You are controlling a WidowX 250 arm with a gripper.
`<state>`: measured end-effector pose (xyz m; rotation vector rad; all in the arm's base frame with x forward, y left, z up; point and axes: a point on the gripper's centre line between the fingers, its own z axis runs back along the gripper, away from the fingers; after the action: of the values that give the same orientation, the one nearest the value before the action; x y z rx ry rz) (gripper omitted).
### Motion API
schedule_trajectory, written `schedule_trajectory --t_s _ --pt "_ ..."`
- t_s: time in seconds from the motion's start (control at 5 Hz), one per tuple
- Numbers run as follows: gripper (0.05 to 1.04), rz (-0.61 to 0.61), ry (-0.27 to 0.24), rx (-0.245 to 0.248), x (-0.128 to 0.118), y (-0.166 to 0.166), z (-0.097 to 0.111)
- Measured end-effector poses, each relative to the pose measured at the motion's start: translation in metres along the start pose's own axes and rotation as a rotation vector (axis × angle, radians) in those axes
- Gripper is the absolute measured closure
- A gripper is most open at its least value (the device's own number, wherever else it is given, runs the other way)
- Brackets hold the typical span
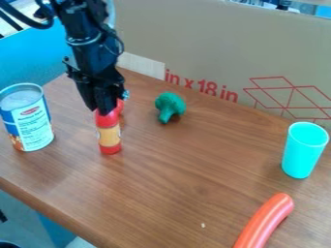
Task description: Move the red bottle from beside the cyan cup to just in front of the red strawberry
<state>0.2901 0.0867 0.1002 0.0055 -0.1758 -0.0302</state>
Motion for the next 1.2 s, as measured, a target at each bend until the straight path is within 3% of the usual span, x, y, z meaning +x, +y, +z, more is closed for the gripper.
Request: schedule_trajectory --t_s 0.2,0.4,0.6,0.8,1.0,1.2 --pt "0.373 0.002 0.010 -0.041 -0.007 -0.002 -0.003" --pt "0.103 0.006 -0.079 -0.057 -0.012 -0.005 0.016" --pt "0.077 0.001 -0.133 -0.045 -0.010 -0.007 0.032" --pt "0.082 -0.043 -0.160 -0.004 -0.006 -0.020 0.052" --pt "0.081 -0.145 -0.135 0.006 0.005 -0.049 0.068" --pt "0.082 -0.297 -0.073 -0.015 0.022 -0.096 0.066"
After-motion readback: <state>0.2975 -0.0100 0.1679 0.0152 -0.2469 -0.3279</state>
